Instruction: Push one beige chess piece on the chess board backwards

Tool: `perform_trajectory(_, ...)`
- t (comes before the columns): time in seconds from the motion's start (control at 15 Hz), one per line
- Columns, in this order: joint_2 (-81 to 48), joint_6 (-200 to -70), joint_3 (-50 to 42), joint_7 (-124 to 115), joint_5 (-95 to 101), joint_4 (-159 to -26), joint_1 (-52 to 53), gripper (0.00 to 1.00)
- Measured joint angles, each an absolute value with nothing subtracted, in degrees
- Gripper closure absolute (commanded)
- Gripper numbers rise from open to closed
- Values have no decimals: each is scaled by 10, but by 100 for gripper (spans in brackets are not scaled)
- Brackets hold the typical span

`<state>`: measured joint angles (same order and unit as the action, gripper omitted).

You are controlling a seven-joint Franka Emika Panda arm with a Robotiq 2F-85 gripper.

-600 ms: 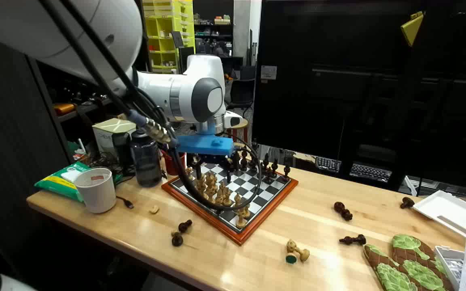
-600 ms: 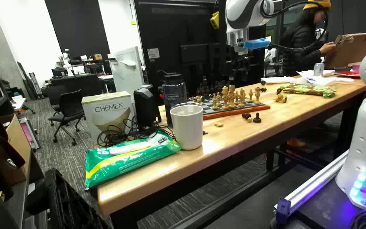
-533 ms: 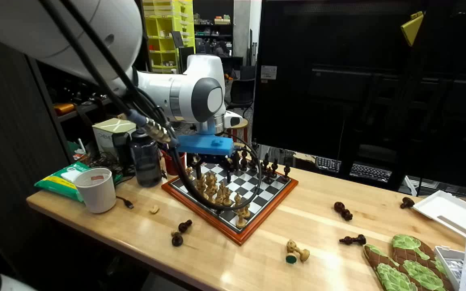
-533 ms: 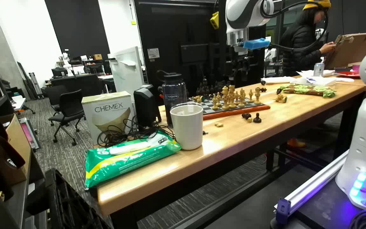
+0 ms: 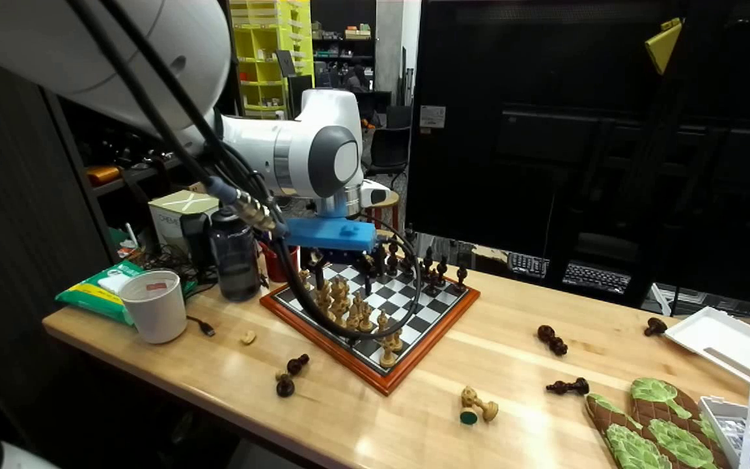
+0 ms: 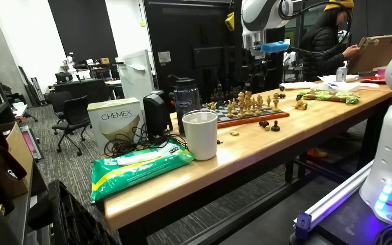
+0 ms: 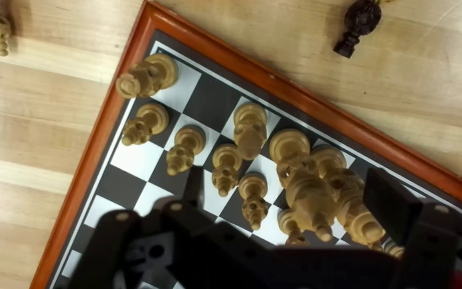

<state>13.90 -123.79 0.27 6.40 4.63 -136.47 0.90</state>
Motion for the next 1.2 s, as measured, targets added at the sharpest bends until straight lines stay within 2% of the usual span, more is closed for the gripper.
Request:
perform_trajectory(0.67, 126, -1222, 4, 64, 46, -1306, 9, 0)
perform_trajectory(1.2, 13, -1277, 3, 53, 46, -1203, 9, 0)
